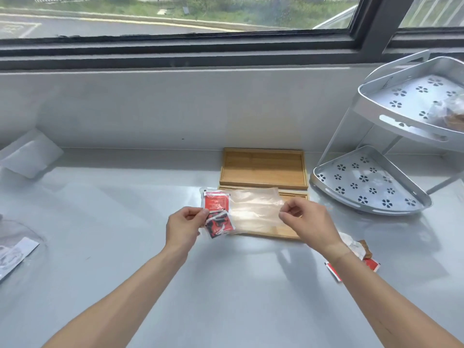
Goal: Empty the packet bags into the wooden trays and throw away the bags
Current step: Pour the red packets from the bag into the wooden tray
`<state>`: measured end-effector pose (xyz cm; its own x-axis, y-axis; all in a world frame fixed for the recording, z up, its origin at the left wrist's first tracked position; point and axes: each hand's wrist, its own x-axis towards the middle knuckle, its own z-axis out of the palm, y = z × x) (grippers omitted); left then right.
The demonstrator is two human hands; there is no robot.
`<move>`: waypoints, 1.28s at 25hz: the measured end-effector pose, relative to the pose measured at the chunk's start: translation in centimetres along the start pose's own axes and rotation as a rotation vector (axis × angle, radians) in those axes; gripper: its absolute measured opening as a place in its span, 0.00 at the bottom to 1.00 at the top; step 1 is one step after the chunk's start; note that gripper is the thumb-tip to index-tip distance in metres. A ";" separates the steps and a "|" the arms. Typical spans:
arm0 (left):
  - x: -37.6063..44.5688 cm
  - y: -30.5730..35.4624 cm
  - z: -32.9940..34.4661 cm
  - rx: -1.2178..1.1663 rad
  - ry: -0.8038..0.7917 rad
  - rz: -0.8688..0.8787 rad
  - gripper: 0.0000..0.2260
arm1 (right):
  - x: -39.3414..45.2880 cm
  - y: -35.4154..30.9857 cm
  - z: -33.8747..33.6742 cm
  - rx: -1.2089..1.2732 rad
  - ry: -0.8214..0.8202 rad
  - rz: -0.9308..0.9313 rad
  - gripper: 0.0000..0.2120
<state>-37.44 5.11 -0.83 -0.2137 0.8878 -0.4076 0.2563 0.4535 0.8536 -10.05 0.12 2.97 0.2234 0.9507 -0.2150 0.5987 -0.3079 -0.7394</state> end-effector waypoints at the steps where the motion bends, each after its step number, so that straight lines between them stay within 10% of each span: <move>1: 0.8 0.6 0.4 0.031 0.006 0.019 0.05 | 1.2 0.8 0.6 0.039 -0.006 0.045 0.05; 15: 3.2 7.9 3.4 0.525 -0.109 0.297 0.07 | 5.3 6.9 6.6 0.392 -0.069 0.410 0.06; 32: 1.6 14.2 2.1 0.542 -0.103 0.492 0.06 | 5.3 2.9 7.5 0.723 -0.083 0.452 0.10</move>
<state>-32.18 13.10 9.99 0.1286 0.9892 -0.0703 0.7351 -0.0474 0.6763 -12.91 4.57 -5.09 0.2486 0.7506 -0.6122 -0.1786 -0.5857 -0.7906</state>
